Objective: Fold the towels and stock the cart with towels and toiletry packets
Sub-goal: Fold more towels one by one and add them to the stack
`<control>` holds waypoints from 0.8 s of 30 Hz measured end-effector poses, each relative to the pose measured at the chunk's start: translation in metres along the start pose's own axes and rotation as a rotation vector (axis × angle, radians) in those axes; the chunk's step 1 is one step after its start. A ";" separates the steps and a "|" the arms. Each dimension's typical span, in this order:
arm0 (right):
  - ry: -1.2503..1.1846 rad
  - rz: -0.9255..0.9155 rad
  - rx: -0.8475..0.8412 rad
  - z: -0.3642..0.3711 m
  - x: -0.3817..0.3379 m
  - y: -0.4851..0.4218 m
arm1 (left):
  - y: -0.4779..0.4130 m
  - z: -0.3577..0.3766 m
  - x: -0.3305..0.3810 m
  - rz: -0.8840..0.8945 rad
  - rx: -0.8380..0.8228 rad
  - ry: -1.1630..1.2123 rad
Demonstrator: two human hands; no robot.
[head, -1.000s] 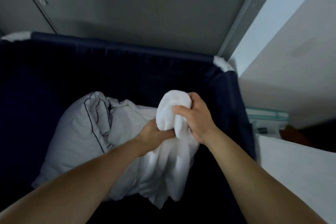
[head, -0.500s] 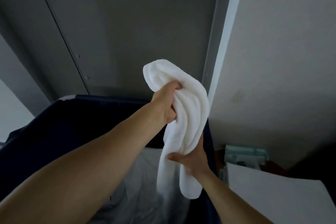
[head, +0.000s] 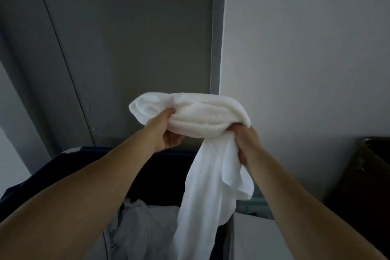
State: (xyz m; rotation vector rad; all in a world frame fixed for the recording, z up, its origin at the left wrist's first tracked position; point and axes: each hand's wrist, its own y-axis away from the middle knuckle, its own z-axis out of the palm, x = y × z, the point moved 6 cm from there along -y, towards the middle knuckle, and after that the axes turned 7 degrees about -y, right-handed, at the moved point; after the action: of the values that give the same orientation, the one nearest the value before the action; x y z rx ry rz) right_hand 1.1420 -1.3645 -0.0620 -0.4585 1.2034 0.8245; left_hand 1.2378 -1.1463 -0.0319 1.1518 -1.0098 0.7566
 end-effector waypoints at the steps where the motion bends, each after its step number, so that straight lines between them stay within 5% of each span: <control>1: 0.022 -0.046 -0.006 -0.001 -0.023 0.002 | 0.001 0.006 -0.007 -0.031 -0.038 -0.050; 6: 0.159 -0.317 0.107 -0.012 -0.121 0.029 | 0.008 0.056 -0.018 -0.026 -0.255 -0.334; 10: 0.258 -0.412 0.219 -0.026 -0.173 0.050 | 0.008 0.081 -0.020 0.202 -0.342 -0.652; 15: 0.239 -0.469 0.338 -0.042 -0.212 0.075 | 0.031 0.122 -0.106 0.351 -0.921 -0.904; 20: 0.239 -0.556 0.418 -0.067 -0.234 0.096 | 0.023 0.142 -0.144 0.338 -0.609 -0.814; 24: 0.254 -0.655 0.476 -0.110 -0.251 0.105 | 0.043 0.163 -0.115 0.368 -0.576 -0.671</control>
State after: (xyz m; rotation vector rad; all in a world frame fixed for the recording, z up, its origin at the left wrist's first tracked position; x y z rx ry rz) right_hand 0.9600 -1.4540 0.1497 -0.5266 1.3198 -0.0879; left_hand 1.1160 -1.2904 -0.1089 0.7145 -1.8940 0.2993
